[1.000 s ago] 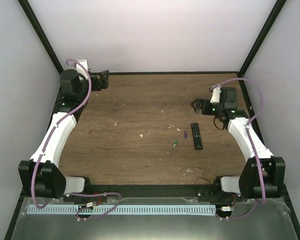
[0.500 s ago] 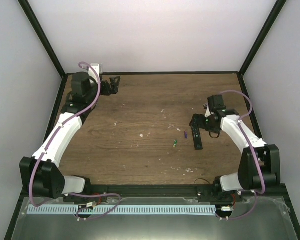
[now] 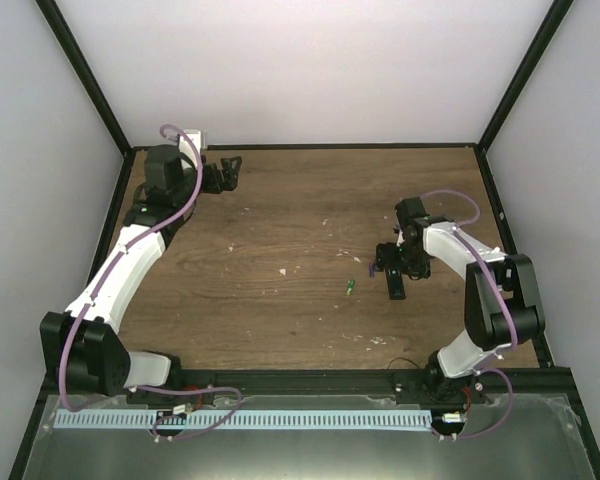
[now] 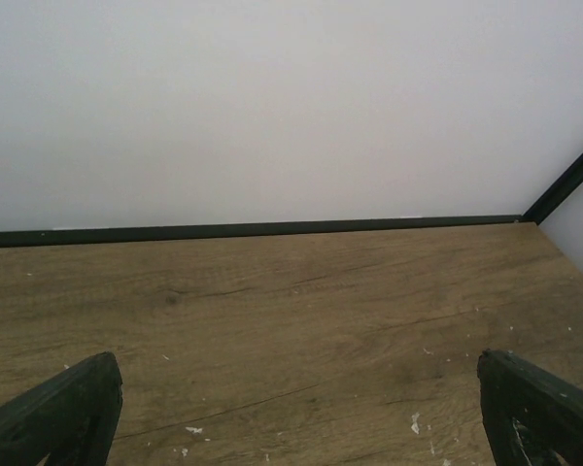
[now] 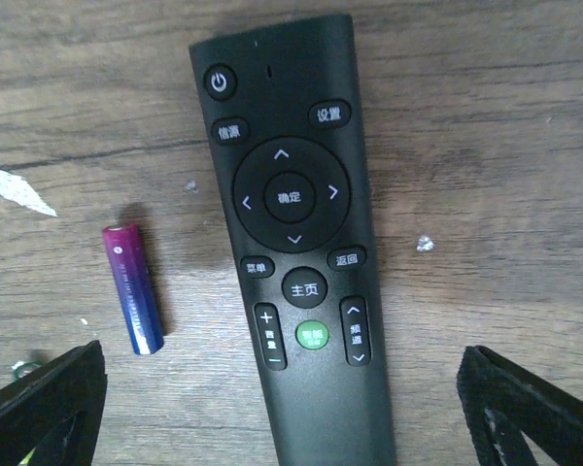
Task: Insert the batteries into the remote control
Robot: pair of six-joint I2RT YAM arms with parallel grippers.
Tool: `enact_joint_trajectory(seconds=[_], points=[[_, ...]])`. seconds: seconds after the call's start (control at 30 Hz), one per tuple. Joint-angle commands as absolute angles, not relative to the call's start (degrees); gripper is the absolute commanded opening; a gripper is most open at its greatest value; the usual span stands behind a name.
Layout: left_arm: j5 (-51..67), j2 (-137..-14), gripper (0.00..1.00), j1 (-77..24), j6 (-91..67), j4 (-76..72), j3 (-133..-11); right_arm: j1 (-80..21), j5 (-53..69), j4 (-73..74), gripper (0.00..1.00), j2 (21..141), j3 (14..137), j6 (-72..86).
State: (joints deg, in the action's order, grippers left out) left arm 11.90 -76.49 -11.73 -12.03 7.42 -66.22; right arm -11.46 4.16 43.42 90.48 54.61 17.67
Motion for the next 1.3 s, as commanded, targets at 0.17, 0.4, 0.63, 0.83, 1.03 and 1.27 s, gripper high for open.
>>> enact_joint_trajectory(seconds=[0.17, 0.4, 0.63, 0.83, 1.03, 1.27], points=[[12.7, -77.0, 1.00, -11.8, -12.0, 7.8, -67.4, -11.9, 1.7, 43.8, 0.86, 94.1, 56.2, 18.8], [13.2, -78.2, 1.00, -11.8, -11.7, 7.7, -67.9, -11.9, 1.2, 43.3, 0.79, 96.7, 56.2, 18.2], [14.0, -78.8, 1.00, -11.8, -12.0, 6.5, -68.1, -11.9, 1.7, 42.3, 0.57, 99.3, 56.1, 16.6], [15.7, -80.2, 1.00, -11.9, -14.3, 5.9, -68.6, -11.9, 1.9, 41.4, 0.41, 99.3, 55.9, 14.9], [14.5, -82.4, 1.00, -11.9, -15.4, 9.0, -70.7, -11.9, 1.2, 40.6, 0.30, 97.6, 56.1, 12.8], [18.3, -84.4, 1.00, -11.9, -19.5, 9.1, -71.2, -12.3, 6.0, 37.8, 0.22, 93.2, 59.8, 8.5]])
